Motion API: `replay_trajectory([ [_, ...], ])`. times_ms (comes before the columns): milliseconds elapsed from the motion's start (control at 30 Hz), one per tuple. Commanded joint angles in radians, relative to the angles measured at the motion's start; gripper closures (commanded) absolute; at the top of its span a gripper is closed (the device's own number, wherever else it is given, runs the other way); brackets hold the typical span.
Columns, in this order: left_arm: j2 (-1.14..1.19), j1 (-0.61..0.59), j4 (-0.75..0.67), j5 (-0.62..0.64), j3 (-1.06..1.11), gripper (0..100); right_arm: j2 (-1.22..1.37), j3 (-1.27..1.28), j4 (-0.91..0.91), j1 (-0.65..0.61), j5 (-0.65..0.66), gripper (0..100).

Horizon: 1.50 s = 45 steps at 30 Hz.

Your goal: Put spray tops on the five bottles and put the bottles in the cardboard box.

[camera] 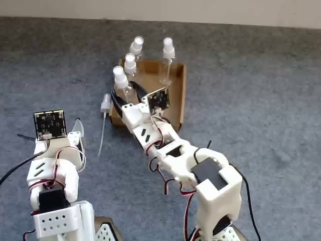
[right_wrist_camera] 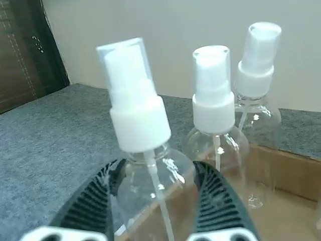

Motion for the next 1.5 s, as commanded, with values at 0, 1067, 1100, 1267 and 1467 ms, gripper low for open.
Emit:
replay_trajectory([
  [0, -0.012, -0.007, -0.021, 0.008, -0.005, 83, -0.007, -0.007, -0.028, -0.012, -0.009, 99.5],
  [1067, -0.012, 0.019, -0.023, 0.005, -0.004, 83, -0.013, 0.038, -0.028, -0.013, -0.005, 88.6],
  [1100, -0.012, 0.019, -0.023, 0.005, -0.004, 83, -0.013, 0.039, -0.028, -0.013, -0.005, 88.6],
  [1267, -0.012, 0.019, -0.023, 0.005, -0.004, 83, -0.013, 0.042, -0.028, -0.013, -0.005, 88.5],
  [1467, -0.012, 0.019, -0.023, 0.005, -0.004, 83, -0.015, 0.042, -0.028, -0.013, -0.003, 88.5],
])
